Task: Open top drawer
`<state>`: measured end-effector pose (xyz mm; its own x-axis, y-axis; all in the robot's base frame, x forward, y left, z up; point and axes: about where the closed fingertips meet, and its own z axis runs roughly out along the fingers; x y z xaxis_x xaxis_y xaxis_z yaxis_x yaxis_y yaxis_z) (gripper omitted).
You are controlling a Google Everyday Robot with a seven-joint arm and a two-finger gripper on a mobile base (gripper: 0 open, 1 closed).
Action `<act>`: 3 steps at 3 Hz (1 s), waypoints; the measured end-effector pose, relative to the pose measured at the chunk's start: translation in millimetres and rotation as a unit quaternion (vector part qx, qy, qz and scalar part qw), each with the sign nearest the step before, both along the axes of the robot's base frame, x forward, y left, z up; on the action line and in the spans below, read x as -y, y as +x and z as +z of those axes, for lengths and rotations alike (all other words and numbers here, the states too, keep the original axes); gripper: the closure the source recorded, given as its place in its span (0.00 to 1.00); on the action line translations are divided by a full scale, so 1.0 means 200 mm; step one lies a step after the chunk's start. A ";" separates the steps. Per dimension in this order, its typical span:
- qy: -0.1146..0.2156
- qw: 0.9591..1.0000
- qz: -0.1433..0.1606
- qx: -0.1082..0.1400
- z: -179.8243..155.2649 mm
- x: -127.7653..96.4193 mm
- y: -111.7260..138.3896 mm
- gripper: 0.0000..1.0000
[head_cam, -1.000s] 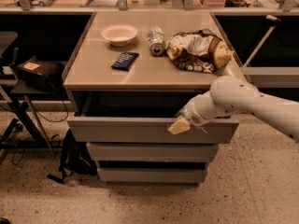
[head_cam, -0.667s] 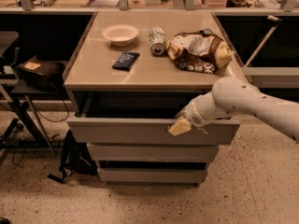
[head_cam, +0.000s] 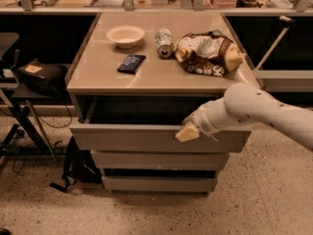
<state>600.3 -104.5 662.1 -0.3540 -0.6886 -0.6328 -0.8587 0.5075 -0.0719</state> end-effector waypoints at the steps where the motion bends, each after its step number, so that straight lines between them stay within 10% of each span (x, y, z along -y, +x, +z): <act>1: 0.009 1.000 -0.008 0.003 0.02 -0.01 -0.02 1.00; 3: 0.022 1.000 -0.021 -0.001 0.02 -0.02 -0.19 1.00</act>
Offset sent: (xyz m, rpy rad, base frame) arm -0.4334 0.0078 0.0126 0.3117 0.0919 -0.3815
